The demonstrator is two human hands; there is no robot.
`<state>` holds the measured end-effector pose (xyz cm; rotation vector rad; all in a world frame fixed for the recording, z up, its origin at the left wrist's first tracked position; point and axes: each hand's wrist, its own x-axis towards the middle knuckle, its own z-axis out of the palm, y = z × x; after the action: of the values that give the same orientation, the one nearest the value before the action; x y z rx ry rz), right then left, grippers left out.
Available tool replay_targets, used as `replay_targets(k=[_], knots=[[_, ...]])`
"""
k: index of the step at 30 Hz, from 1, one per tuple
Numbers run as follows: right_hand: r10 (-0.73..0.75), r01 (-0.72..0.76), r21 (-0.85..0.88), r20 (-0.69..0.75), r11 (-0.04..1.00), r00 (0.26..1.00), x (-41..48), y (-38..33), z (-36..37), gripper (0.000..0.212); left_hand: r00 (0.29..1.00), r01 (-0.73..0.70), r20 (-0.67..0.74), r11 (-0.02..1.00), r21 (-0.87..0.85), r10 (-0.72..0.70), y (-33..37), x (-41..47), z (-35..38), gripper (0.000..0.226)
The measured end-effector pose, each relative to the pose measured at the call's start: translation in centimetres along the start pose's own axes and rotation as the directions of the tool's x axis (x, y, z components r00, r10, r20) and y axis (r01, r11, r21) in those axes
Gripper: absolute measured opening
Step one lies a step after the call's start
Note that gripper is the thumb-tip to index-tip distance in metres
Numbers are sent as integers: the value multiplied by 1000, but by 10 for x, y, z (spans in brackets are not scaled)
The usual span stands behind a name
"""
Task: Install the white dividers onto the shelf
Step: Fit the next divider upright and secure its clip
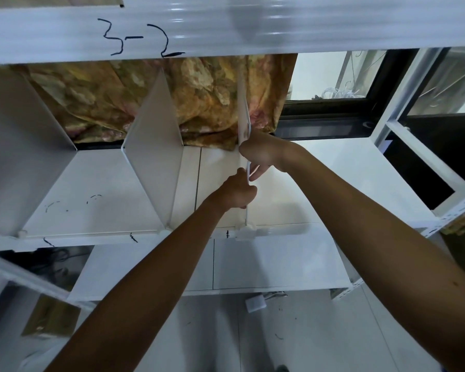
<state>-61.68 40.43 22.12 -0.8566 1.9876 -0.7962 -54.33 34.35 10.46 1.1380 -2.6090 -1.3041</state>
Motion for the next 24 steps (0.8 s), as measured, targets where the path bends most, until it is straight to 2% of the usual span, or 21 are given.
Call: replay_targets(k=[5,10,14,19,21,24], knots=[[-124,118,-53,-122,992,985,7,5,9,47,1000,12,1,1000,-9,-12,-2,2,3,56],[25,-25,72,-7,997,1000,8,7,5,50,999,29,20,999,-31,-28,-6,13,4,63],[-4,4,24,-31,1000,1000,15,18,13,63,995,70,82,984,-165,-57,-12,20,13,72],[40,-39,28,-31,999,999,16,17,12,47,994,48,96,999,-2,-47,-15,27,12,68],[-22,21,-15,-70,1000,997,14,15,10,44,993,34,114,999,5,-34,-12,28,9,70],[-84,81,-40,-92,996,992,10,13,7,21,993,27,118,999,-45,-21,-14,31,7,75]])
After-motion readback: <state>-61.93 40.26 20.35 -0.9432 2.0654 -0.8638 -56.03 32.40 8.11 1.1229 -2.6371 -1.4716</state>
